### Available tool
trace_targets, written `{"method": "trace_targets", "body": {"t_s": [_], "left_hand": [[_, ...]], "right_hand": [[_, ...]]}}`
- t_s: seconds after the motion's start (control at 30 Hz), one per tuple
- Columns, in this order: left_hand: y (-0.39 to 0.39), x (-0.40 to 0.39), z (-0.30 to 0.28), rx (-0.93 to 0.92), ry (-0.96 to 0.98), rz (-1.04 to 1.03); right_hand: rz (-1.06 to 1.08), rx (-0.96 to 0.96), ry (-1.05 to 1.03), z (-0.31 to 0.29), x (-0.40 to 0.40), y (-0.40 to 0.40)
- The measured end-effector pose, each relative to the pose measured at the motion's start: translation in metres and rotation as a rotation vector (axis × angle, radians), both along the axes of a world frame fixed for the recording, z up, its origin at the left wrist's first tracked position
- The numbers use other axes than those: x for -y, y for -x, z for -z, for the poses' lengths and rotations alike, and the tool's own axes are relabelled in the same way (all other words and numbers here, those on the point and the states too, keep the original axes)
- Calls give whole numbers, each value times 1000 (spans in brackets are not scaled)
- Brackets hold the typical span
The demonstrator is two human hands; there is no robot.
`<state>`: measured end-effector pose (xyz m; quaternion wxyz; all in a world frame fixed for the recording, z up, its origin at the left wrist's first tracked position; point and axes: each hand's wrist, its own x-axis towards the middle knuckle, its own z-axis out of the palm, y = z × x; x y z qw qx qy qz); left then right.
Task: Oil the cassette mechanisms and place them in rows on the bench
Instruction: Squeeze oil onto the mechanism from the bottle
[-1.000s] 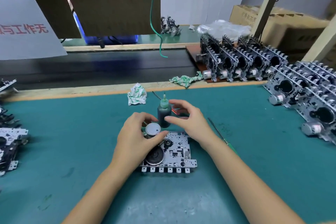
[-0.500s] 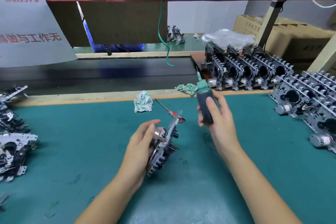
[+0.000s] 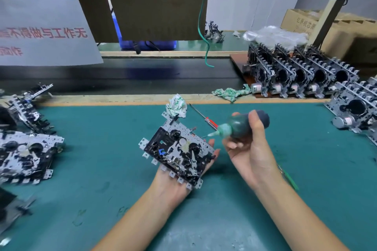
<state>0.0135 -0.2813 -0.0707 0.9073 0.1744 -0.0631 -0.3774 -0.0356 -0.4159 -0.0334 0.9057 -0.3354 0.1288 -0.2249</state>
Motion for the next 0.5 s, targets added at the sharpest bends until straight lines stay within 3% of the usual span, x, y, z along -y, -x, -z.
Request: {"method": "trace_targets", "body": {"t_s": [0.03,0.1,0.13,0.17,0.2,0.27,0.33,0.37,0.4,0.43,0.47,0.5], "left_hand": [[1,1,6,-159,-24,-84],[-12,1,11,-532,211,-301],[-14,2,13,-348,34,-290],[-6,2,19,-50,-223,-180],[-6,4,12,98,-425,-233],[0,2,14,97,-297,-162],[1,9,12,-100,-98,-42],[5,6,14,-206,-87,-18],[4,4,15,-205,-3,83],[9,3,10,-99,-61,117],[5,-7,-2,56,-143,-13],[-4,-16,1,-124,-183,-78]], "right_hand": [[-6,-20,38,1,-4,1],[-30,-48,147,3,-11,3],[-40,-64,202,4,-15,4],[-50,-82,245,5,-18,5],[-59,-97,272,6,-21,5],[-59,-105,305,8,-25,6],[-39,-110,340,10,-27,5],[-30,-115,357,10,-27,5],[-24,-117,377,11,-28,5],[-23,-116,398,11,-28,4],[-23,-112,416,12,-28,4],[-25,-105,429,12,-29,4]]}}
